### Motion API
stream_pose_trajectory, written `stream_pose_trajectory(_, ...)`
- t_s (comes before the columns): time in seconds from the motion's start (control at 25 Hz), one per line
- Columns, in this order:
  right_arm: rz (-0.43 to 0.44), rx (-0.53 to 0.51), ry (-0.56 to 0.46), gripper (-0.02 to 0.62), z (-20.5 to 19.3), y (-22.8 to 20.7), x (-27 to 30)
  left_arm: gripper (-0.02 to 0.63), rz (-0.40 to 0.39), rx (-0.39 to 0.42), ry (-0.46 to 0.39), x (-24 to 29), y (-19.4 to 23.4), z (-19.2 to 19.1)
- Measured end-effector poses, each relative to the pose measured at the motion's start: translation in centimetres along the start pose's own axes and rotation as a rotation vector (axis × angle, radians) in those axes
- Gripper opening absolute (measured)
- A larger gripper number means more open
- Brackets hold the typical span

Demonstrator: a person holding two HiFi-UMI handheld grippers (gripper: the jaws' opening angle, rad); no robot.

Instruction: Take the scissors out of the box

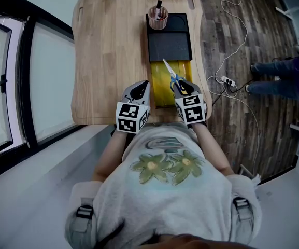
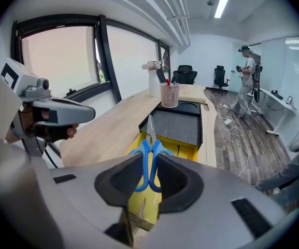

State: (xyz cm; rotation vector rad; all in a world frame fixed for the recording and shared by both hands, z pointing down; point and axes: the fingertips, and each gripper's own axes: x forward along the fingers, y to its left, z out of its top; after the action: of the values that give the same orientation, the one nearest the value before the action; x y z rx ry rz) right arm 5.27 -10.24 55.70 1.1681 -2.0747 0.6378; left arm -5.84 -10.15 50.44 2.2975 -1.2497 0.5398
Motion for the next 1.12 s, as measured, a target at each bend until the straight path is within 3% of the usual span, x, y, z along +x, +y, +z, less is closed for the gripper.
stream_pose_trajectory(1.12,0.013,-0.019,-0.268,0.084,5.3,1.6,-7.8,-0.003,-0.035,-0.009,-0.031,-1.6,-2.7,0.4)
